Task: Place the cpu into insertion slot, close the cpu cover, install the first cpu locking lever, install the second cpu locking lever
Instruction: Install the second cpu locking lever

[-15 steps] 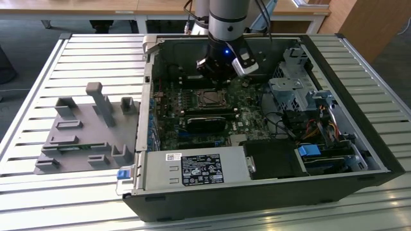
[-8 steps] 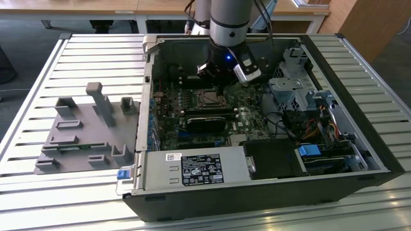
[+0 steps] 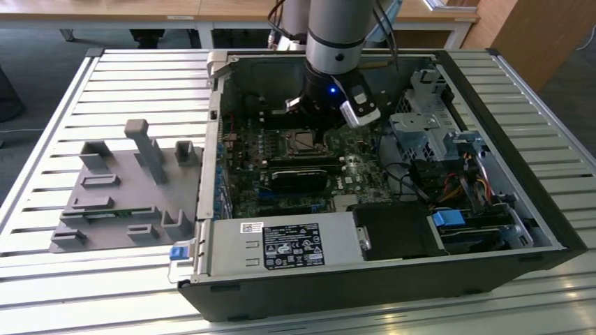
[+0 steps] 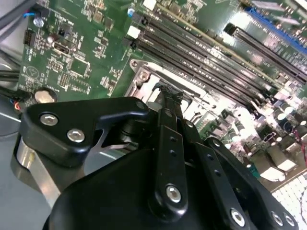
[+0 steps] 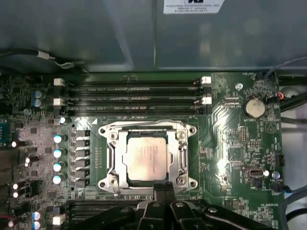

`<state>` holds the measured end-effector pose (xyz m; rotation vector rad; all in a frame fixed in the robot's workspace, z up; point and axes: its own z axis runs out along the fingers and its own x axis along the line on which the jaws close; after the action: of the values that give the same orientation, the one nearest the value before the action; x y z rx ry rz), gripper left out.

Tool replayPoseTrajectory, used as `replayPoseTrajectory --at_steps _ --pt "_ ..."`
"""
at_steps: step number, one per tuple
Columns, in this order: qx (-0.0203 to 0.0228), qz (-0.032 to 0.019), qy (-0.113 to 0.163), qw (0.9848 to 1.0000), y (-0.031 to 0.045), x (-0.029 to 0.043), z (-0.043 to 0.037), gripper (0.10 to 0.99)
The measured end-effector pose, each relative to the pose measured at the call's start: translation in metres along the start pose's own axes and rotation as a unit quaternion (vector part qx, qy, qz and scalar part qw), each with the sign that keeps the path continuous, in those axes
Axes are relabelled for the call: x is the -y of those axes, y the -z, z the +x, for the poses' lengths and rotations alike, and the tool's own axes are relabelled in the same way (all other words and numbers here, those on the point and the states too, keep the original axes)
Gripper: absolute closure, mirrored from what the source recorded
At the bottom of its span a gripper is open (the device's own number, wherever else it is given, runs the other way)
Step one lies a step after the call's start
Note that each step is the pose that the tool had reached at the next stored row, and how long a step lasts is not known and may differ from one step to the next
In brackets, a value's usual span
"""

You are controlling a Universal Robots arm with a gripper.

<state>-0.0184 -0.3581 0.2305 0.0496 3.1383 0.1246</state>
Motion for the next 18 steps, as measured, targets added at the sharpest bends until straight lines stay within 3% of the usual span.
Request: replayPoseTrajectory --at_steps 7,13,18 --pt "-0.0002 -0.0042 0.000 1.0000 0.0001 0.0113 0.0011 0.980" --pt "-0.0002 -0.0060 0.000 1.0000 0.0001 0.0144 0.0197 0.980" --pt "-0.0004 -0.0095 0.000 1.0000 -0.0043 0.0152 0.0221 0.980"
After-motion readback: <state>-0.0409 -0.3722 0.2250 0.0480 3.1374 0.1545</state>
